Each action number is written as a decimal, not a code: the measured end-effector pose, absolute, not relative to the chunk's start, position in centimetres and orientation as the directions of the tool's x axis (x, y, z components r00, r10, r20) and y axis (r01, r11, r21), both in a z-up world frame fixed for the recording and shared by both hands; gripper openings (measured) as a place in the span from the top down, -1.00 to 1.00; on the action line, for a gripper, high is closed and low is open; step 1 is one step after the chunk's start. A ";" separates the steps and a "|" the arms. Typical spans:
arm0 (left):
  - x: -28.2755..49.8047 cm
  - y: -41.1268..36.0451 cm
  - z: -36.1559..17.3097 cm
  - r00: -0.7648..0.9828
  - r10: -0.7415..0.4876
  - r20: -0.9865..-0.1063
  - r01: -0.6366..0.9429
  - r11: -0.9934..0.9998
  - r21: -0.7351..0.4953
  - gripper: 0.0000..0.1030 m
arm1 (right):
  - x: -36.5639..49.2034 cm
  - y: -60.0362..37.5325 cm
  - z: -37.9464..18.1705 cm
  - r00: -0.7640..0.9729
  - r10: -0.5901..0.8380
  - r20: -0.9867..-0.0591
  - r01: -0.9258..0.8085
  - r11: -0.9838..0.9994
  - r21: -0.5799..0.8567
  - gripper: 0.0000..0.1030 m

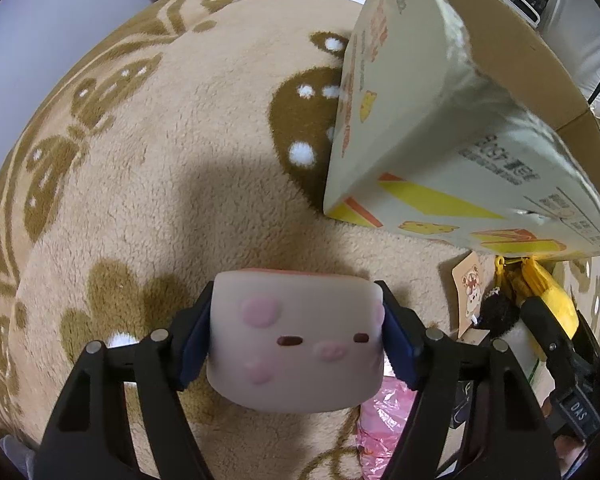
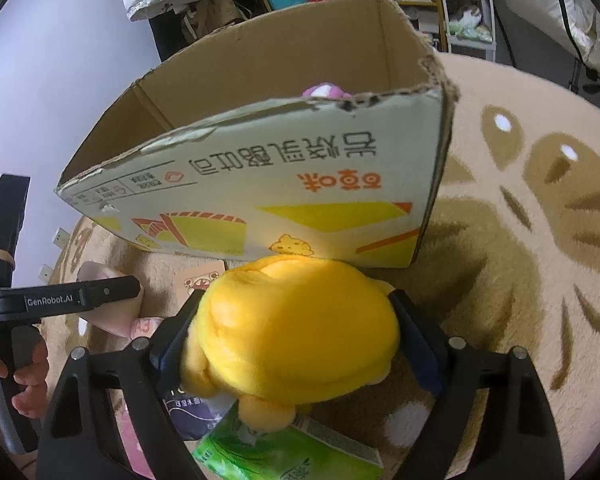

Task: Organize soft objects
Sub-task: 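Lift and carry the yellow plush and pink cushion over the box with both tools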

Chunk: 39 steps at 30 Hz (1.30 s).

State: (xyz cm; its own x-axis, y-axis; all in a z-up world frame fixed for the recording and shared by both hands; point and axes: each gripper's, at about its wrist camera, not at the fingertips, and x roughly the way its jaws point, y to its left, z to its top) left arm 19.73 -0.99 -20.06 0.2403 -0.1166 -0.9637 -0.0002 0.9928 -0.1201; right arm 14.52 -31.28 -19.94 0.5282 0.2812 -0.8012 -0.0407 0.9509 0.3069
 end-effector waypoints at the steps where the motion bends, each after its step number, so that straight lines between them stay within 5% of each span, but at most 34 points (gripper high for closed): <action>1: 19.7 -1.0 -20.0 0.240 -0.115 -0.964 -0.001 0.993 -0.119 -0.41 | 14.4 -31.1 -19.9 0.531 0.276 -0.801 -0.043 0.953 0.300 -0.77; 28: 16.6 -0.7 -16.9 0.303 -0.117 -0.946 0.072 0.992 -0.100 0.09 | 11.6 -32.6 -17.4 0.593 0.274 -0.757 0.025 0.934 0.358 -0.75; 39: 16.3 -0.3 -15.8 0.328 -0.133 -0.935 0.046 0.991 -0.125 0.13 | 11.3 -32.3 -16.7 0.605 0.276 -0.747 -0.014 0.942 0.336 -0.75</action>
State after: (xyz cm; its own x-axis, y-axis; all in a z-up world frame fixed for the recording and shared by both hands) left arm 16.35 -0.33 -15.84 0.3282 -0.1330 -0.9352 0.0459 0.9911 -0.1248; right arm 11.35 -32.34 -16.66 0.6053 0.2755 -0.7468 -0.0139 0.9417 0.3362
